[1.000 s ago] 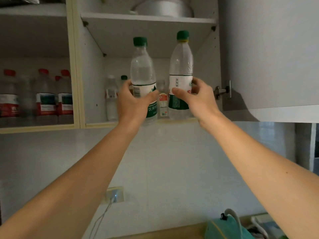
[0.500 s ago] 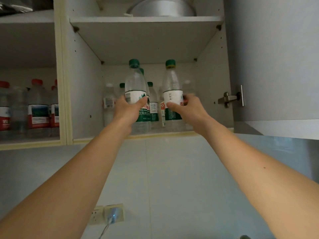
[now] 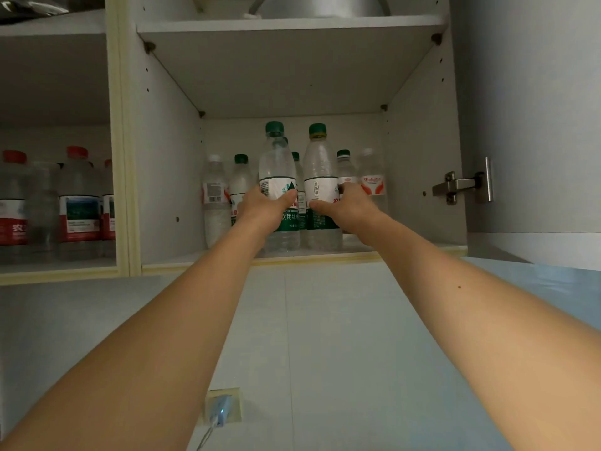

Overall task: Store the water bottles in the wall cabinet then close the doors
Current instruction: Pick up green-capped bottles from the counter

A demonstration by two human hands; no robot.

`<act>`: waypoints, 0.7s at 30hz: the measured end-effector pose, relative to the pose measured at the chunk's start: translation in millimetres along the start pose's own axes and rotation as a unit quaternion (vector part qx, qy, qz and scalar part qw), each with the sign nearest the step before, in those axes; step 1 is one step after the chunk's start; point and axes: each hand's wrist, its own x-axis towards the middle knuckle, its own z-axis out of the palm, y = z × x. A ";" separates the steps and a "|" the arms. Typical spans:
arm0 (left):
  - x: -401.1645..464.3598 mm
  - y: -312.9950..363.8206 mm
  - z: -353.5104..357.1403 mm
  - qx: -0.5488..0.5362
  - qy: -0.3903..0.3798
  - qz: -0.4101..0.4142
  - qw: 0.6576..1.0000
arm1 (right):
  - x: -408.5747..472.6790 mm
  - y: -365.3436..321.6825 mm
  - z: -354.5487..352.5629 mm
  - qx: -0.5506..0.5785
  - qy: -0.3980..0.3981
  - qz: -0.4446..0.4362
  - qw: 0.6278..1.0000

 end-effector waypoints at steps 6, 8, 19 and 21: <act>-1.3 1.4 -7.5 0.059 -0.008 -0.001 0.998 | -4.8 -1.4 2.2 -0.012 -0.001 -0.001 1.000; -5.5 1.2 -10.1 0.084 -0.018 0.008 0.996 | -7.8 -2.1 0.5 -0.024 -0.014 0.003 1.000; -62.6 -0.3 -73.7 0.051 0.043 0.212 0.975 | -83.1 -23.4 13.0 0.006 0.139 -0.196 0.971; -81.6 -11.1 -89.0 0.023 0.042 0.233 0.971 | -110.6 -22.0 27.7 0.052 0.120 -0.219 0.967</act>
